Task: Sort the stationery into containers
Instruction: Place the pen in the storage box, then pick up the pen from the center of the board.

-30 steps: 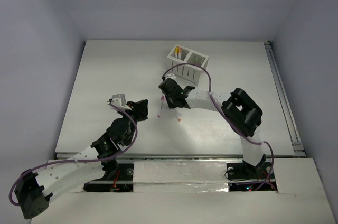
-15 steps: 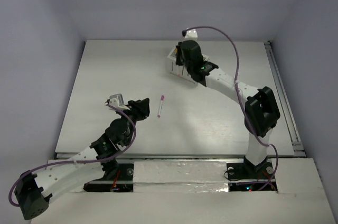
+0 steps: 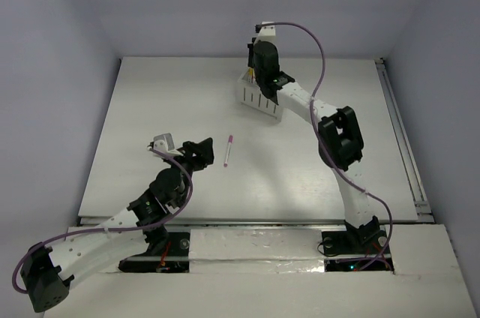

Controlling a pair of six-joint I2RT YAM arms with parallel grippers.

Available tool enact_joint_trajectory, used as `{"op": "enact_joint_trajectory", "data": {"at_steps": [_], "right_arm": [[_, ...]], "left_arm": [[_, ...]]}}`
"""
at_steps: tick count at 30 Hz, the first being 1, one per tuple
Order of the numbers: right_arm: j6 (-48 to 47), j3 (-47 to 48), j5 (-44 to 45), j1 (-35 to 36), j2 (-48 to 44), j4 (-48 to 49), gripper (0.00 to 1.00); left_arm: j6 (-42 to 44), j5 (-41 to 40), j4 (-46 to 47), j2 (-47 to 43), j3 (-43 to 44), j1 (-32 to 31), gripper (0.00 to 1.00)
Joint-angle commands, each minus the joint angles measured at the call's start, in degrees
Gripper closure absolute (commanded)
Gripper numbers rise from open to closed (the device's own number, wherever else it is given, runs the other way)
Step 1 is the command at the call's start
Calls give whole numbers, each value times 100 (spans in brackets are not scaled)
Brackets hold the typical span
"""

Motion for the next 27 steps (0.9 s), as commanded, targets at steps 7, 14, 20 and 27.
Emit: {"op": "enact_joint_trajectory", "data": {"at_steps": [7, 14, 20, 27], "right_arm": [[-853, -72, 526, 31, 59, 925, 100], [-669, -996, 131, 31, -608, 1199, 48], [-431, -1645, 34, 154, -1312, 1023, 41], [420, -3245, -694, 830, -2411, 102, 100]], "left_arm": [[160, -247, 297, 20, 102, 79, 37], [221, -151, 403, 266, 102, 79, 36], [221, -150, 394, 293, 137, 79, 36], [213, -203, 403, 108, 75, 79, 56]]}}
